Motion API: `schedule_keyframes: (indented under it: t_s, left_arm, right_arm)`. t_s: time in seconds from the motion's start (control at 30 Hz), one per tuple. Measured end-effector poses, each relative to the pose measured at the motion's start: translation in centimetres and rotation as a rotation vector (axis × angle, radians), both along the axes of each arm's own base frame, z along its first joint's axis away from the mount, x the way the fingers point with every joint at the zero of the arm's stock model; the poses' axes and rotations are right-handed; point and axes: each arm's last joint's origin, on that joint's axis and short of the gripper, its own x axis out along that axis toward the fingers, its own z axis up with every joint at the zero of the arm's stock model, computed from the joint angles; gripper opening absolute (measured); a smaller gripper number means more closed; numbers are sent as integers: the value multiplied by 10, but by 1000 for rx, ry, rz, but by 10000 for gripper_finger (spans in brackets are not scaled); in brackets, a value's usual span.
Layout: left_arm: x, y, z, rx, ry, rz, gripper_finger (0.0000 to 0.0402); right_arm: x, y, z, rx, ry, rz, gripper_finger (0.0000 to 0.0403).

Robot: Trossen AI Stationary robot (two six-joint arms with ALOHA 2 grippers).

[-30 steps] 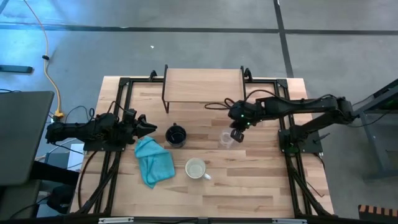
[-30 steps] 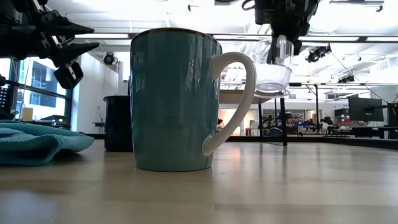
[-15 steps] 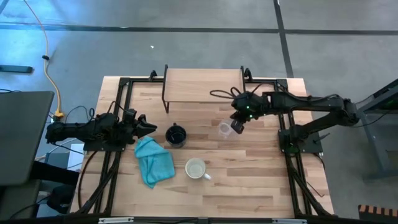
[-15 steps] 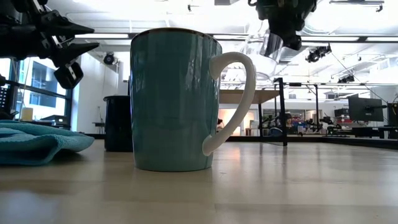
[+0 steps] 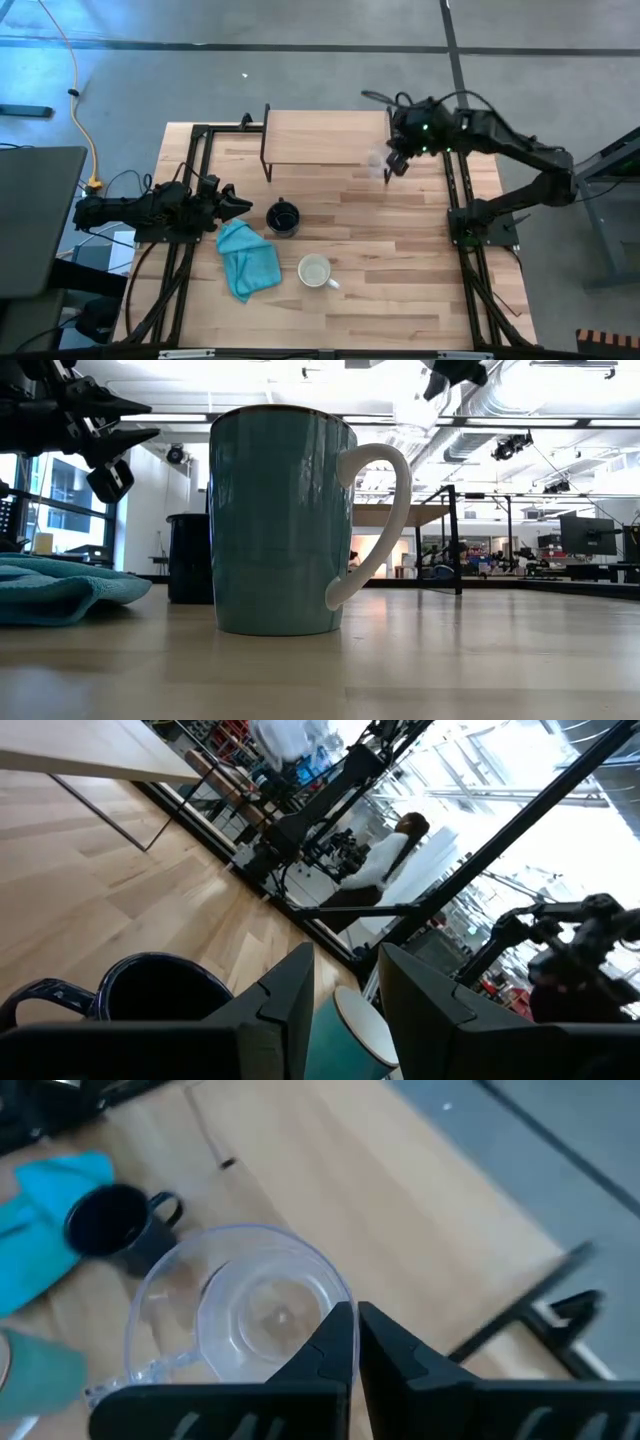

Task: Stack small to large cups/mugs on shelf
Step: Put the transparent mug on the shelf

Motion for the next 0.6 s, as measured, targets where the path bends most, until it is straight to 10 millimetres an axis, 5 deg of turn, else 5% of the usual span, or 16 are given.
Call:
schedule_keyframes:
  t_s: [0.2, 0.6]
  left_arm:
    - [0, 0, 0, 1, 0, 7, 104]
    - [0, 1, 0, 1, 1, 19, 104]
  right_arm:
    - [0, -14, 13, -14, 51, -46, 0]
    - [42, -52, 30, -49, 148, -26, 0]
